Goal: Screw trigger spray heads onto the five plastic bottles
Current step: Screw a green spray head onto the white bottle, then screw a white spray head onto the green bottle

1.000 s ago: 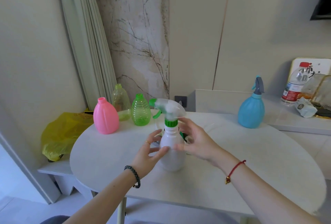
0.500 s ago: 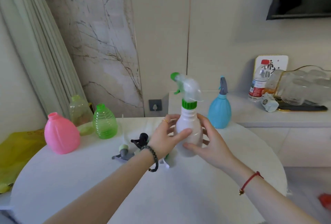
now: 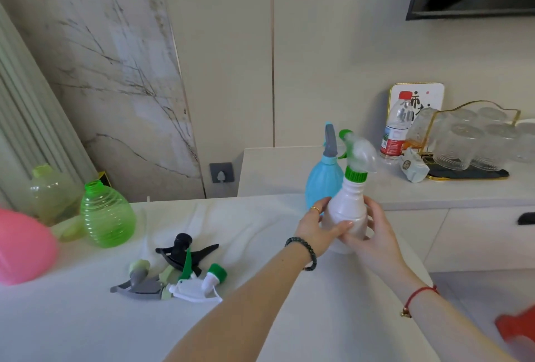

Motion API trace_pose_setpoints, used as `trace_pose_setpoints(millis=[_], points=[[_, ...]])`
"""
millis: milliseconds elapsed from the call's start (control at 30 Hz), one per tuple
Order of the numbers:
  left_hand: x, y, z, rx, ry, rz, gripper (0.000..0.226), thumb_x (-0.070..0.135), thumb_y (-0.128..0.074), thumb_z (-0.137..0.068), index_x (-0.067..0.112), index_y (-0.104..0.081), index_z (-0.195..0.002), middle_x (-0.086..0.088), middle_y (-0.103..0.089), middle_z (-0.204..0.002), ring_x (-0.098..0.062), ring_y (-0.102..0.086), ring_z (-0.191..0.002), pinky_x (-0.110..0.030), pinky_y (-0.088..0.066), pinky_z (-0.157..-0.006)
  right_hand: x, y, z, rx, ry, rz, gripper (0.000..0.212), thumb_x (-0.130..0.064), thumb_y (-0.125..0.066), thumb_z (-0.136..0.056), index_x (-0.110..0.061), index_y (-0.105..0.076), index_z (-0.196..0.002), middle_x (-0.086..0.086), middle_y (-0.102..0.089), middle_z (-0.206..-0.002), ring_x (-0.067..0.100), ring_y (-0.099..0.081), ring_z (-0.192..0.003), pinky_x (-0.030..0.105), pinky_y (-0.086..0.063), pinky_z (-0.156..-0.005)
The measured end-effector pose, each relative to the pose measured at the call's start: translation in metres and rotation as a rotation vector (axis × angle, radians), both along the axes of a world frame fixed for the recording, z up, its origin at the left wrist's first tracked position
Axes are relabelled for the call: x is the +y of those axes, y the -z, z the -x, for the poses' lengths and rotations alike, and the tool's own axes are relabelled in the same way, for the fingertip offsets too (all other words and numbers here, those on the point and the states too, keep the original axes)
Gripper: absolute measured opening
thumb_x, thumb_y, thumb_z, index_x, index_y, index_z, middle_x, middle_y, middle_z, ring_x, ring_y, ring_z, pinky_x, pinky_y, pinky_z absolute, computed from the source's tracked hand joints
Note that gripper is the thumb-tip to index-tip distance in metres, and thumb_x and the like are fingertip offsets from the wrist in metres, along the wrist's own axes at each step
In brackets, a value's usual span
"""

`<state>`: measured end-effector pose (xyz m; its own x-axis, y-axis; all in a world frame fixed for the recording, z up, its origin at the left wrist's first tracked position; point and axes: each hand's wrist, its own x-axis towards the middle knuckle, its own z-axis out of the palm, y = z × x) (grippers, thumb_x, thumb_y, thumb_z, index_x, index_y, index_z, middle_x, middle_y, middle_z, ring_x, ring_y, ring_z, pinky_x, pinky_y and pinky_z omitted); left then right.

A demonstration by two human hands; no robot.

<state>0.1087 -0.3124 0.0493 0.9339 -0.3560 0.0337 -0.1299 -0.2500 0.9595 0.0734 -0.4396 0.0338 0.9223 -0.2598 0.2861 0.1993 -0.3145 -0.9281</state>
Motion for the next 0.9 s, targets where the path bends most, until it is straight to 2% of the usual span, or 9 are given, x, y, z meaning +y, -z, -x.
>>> trace_pose_setpoints(millis=[100,267,400,500,567,633,700,767,900], points=[[0.001,0.004,-0.002,0.024,0.027,-0.002,0.069,0.036,-0.062,-0.081,0.022,-0.026,-0.139,0.001,-0.037,-0.144,-0.016,-0.035,-0.132,-0.036,-0.029,-0.112,0.003,0.003,-0.001,-0.027,0.020,0.020,0.070,-0.018,-0.081,-0.062,-0.051,-0.040,-0.107,-0.021,-0.055,-0.110,-0.012,-0.052,-0.096,0.022,-0.045,-0.074],[0.009,0.004,0.002,0.058,0.033,-0.072,0.069,0.044,-0.052,-0.085,0.022,-0.018,-0.142,-0.001,-0.026,-0.150,-0.019,-0.028,-0.137,-0.035,-0.026,-0.112,0.007,0.003,0.000,-0.040,0.061,0.054,0.083,-0.023,-0.084,-0.059,-0.027,-0.037,-0.127,-0.005,-0.049,-0.122,0.015,-0.048,-0.108,0.027,-0.039,-0.084],[0.050,-0.003,0.017,0.057,-0.014,-0.002,0.063,0.041,-0.052,-0.086,0.024,-0.023,-0.140,-0.001,-0.031,-0.147,-0.015,-0.035,-0.131,-0.025,-0.034,-0.100,0.010,-0.010,0.016,-0.018,0.148,0.126,0.101,-0.018,-0.085,-0.058,-0.025,-0.025,-0.139,0.003,-0.035,-0.140,0.020,-0.034,-0.128,0.031,-0.029,-0.100],[0.116,-0.017,0.022,-0.046,-0.140,0.058,0.053,0.035,-0.052,-0.087,0.025,-0.033,-0.135,0.000,-0.042,-0.140,-0.011,-0.045,-0.122,-0.015,-0.039,-0.087,0.026,-0.033,0.034,-0.276,0.254,0.208,0.087,-0.018,-0.080,-0.064,-0.027,-0.030,-0.134,0.000,-0.036,-0.137,0.015,-0.038,-0.122,0.026,-0.032,-0.099],[0.167,-0.030,0.022,-0.139,-0.264,0.081,0.043,0.030,-0.052,-0.087,0.026,-0.039,-0.128,-0.001,-0.048,-0.133,-0.011,-0.049,-0.115,-0.007,-0.043,-0.076,0.055,-0.052,0.038,-0.431,0.172,0.228,0.073,-0.017,-0.075,-0.067,-0.026,-0.037,-0.128,-0.006,-0.043,-0.127,0.005,-0.041,-0.113,0.014,-0.035,-0.096],[0.217,-0.042,0.024,-0.226,-0.401,0.092,0.035,0.026,-0.054,-0.087,0.030,-0.042,-0.120,0.001,-0.051,-0.126,-0.013,-0.051,-0.113,-0.008,-0.044,-0.075,0.098,-0.067,0.033,-0.437,-0.013,0.200,0.064,-0.019,-0.073,-0.070,-0.031,-0.039,-0.124,-0.019,-0.046,-0.122,0.001,-0.044,-0.111,0.011,-0.034,-0.097],[0.263,-0.050,0.024,-0.304,-0.564,0.077,0.037,0.027,-0.057,-0.085,0.029,-0.043,-0.120,0.003,-0.052,-0.123,-0.013,-0.051,-0.111,-0.019,-0.041,-0.087,0.147,-0.077,0.021,-0.337,-0.201,0.142,0.064,-0.018,-0.074,-0.072,-0.037,-0.038,-0.122,-0.023,-0.044,-0.123,0.005,-0.045,-0.115,0.019,-0.035,-0.098],[0.300,-0.053,0.022,-0.328,-0.690,0.061,0.047,0.029,-0.060,-0.082,0.026,-0.041,-0.125,0.004,-0.048,-0.126,-0.014,-0.047,-0.115,-0.031,-0.039,-0.097,0.195,-0.079,0.003,-0.201,-0.352,0.129,0.070,-0.021,-0.075,-0.072,-0.042,-0.033,-0.125,-0.017,-0.042,-0.129,0.007,-0.043,-0.119,0.025,-0.033,-0.099],[0.346,-0.038,0.011,-0.256,-0.779,-0.001,0.069,0.033,-0.067,-0.076,0.022,-0.031,-0.134,-0.001,-0.037,-0.138,-0.010,-0.035,-0.123,-0.032,-0.030,-0.106,0.283,-0.063,-0.035,0.047,-0.577,0.161,0.088,-0.025,-0.076,-0.070,-0.037,-0.022,-0.139,-0.005,-0.032,-0.145,0.013,-0.033,-0.131,0.029,-0.030,-0.102]])
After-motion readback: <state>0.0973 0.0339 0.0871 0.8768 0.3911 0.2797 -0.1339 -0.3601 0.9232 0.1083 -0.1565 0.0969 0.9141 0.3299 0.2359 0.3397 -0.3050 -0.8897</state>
